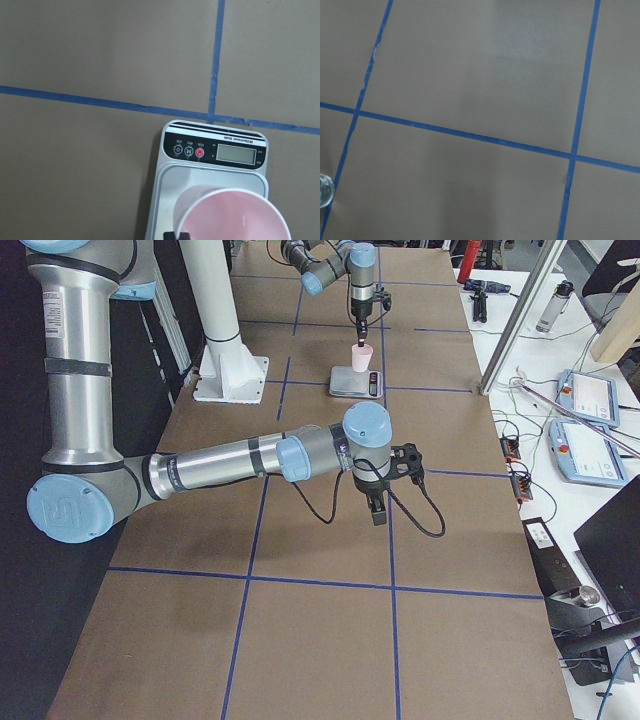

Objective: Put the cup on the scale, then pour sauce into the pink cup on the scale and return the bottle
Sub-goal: 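Carry the pink cup with the left gripper over the scale, then lower the pink cup onto the scale and open the left gripper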

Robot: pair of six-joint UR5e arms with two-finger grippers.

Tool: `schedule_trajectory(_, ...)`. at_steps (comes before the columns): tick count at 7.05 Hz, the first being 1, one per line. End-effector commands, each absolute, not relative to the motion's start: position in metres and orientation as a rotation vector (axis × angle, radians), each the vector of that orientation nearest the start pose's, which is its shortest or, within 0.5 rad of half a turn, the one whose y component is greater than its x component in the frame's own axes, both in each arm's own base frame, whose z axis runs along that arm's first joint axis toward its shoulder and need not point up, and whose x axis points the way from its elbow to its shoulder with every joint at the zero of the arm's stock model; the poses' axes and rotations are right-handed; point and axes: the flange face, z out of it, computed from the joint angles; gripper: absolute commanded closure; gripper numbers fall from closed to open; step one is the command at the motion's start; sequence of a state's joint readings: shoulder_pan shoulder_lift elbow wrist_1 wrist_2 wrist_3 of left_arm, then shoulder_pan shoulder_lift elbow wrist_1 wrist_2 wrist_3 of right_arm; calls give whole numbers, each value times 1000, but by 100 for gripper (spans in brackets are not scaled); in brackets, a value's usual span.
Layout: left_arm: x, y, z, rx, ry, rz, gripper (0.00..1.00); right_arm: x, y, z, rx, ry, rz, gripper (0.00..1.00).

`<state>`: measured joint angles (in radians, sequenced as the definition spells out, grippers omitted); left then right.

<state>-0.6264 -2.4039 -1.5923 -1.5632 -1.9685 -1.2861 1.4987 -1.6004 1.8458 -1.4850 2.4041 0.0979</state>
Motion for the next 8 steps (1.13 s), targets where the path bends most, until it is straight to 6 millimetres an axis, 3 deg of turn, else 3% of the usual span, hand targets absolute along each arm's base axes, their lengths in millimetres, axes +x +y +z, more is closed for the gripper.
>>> schedule_trajectory(1, 534, -485, 142, 31, 912, -137, 100, 24, -487, 522, 241, -850, -113, 0)
schedule_trajectory(7, 540, -478, 142, 27, 913, -126, 100, 24, -487, 523, 240, -850, -112, 0)
schedule_trajectory(8, 542, -475, 142, 24, 913, -120, 96, 25, -487, 522, 241, -849, -113, 0)
